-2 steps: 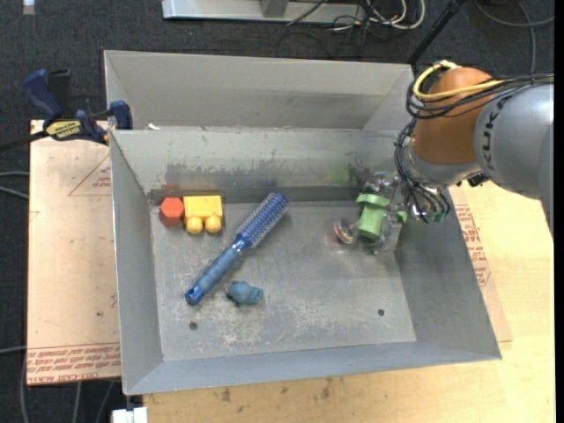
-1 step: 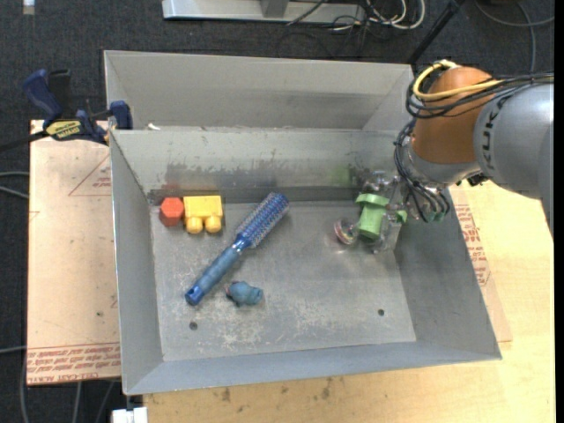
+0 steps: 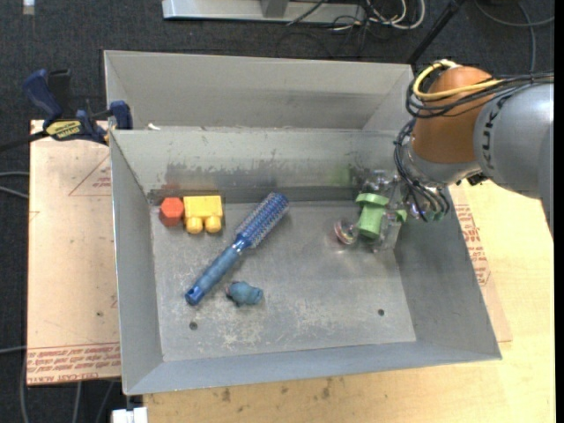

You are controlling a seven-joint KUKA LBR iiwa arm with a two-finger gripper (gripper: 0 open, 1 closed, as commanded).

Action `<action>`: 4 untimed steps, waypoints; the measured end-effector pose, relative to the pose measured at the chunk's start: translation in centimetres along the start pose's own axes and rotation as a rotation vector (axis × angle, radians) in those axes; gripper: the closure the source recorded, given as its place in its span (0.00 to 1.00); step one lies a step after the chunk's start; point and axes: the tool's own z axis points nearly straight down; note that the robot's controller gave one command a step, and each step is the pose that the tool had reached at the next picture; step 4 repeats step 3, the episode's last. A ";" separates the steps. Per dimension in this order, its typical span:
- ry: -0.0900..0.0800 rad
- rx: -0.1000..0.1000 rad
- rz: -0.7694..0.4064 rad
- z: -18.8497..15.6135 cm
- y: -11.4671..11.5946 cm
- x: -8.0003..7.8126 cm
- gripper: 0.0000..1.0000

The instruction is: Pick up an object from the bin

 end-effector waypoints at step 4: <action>0.007 0.000 0.000 -10.9 0.0 -0.6 1.00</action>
Offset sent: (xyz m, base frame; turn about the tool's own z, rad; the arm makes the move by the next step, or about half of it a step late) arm 0.0000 0.0000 0.0000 0.0000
